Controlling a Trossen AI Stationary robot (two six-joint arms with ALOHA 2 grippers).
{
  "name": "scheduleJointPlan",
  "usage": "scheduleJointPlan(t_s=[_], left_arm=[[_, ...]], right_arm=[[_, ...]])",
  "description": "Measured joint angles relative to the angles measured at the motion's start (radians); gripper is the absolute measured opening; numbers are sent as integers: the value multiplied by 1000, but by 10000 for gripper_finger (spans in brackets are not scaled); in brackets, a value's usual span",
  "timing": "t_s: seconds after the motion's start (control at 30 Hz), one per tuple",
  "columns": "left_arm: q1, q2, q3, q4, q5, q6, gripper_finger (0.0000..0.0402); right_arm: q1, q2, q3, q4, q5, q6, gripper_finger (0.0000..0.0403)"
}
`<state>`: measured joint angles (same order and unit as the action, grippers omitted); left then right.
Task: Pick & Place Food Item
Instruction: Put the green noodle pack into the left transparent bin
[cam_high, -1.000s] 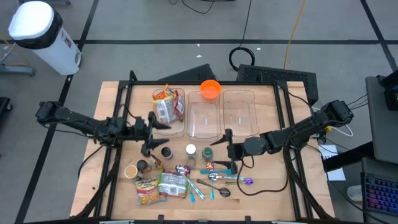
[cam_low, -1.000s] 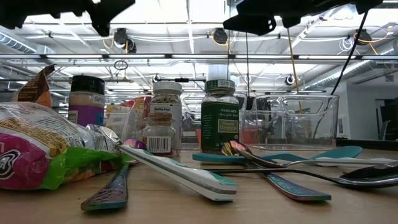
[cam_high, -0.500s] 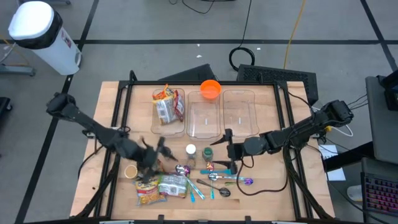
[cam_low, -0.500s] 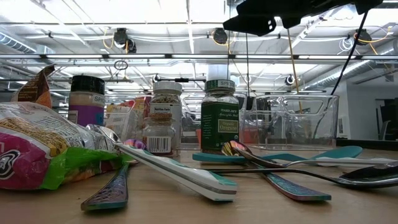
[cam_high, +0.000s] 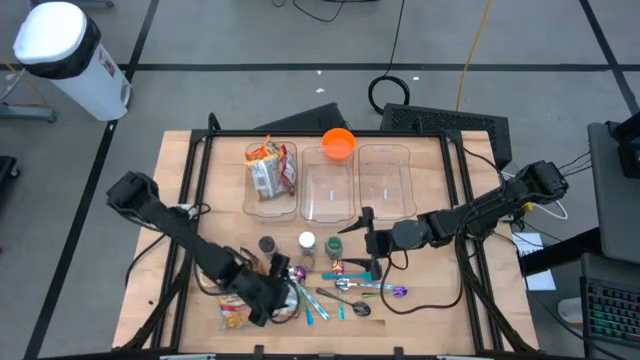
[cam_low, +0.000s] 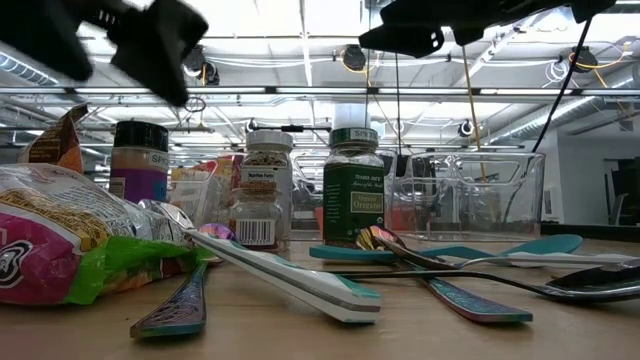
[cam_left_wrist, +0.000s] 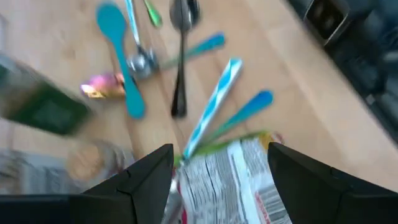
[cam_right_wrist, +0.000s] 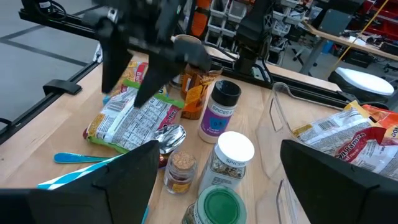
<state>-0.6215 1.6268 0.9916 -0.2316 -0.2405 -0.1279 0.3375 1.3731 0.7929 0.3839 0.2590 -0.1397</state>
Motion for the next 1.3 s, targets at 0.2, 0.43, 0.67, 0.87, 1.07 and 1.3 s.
scheduleJointPlan(t_s=[0.2, 0.43, 0.67, 0.87, 1.07, 1.3], left_arm=[[-1, 40, 0, -87, 11, -128, 268], [-14, 38, 1, -132, 59, -204, 268], [-31, 38, 1, -151, 67, -248, 268], [-35, 38, 1, -177, 68, -248, 229], [-34, 38, 0, -187, 67, -271, 143], [-33, 52, 0, -187, 69, -276, 74]], right_arm=[[14, 0, 0, -1, 1, 23, 325], [36, 0, 0, -1, 1, 23, 325], [38, 0, 0, -1, 1, 22, 325], [38, 0, 0, -1, 1, 21, 325], [38, 0, 0, 0, 1, 21, 325], [38, 0, 0, 0, 1, 20, 325]])
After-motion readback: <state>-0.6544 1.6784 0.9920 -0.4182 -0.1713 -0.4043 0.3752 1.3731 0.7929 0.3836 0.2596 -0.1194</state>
